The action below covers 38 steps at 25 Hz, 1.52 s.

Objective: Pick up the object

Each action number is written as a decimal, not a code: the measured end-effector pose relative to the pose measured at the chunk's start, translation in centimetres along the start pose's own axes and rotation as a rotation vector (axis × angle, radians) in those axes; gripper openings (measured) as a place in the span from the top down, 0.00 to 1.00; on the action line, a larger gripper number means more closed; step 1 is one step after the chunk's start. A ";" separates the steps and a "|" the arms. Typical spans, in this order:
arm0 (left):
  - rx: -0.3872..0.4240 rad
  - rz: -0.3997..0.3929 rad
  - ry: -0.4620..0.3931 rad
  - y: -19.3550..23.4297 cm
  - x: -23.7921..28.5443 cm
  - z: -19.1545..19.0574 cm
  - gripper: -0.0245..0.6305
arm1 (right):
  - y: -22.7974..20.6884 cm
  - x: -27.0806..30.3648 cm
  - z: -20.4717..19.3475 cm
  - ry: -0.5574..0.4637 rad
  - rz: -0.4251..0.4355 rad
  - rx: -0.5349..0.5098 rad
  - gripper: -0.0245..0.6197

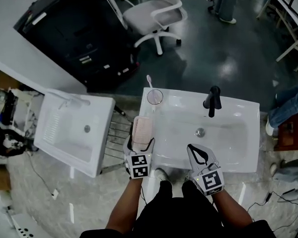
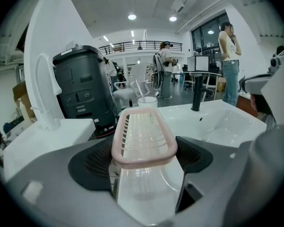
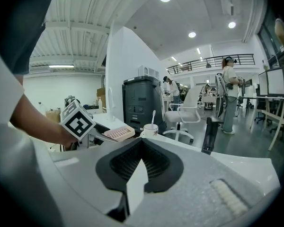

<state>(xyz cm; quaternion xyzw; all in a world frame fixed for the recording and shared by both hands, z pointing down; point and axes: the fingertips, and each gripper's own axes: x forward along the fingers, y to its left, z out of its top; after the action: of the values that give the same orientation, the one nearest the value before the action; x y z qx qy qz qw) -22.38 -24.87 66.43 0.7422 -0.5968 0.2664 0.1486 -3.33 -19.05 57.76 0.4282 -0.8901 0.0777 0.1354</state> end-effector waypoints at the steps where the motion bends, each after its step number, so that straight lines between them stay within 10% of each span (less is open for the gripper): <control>1: -0.004 0.002 -0.018 0.0 -0.3 0.8 0.29 | -0.2 -0.1 0.4 -0.008 -0.004 -0.004 0.96; 21: -0.012 -0.027 -0.336 -0.9 -5.5 14.0 0.29 | -6.1 -3.3 8.9 -0.227 -0.177 -0.103 0.96; 38: -0.033 -0.083 -0.414 -2.9 -6.9 16.8 0.29 | -7.6 -5.3 10.2 -0.287 -0.256 -0.091 0.96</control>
<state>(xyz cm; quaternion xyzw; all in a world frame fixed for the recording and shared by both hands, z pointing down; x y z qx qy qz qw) -16.96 -27.63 49.09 0.8024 -0.5879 0.0921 0.0459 4.05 -22.41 46.61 0.5381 -0.8411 -0.0423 0.0353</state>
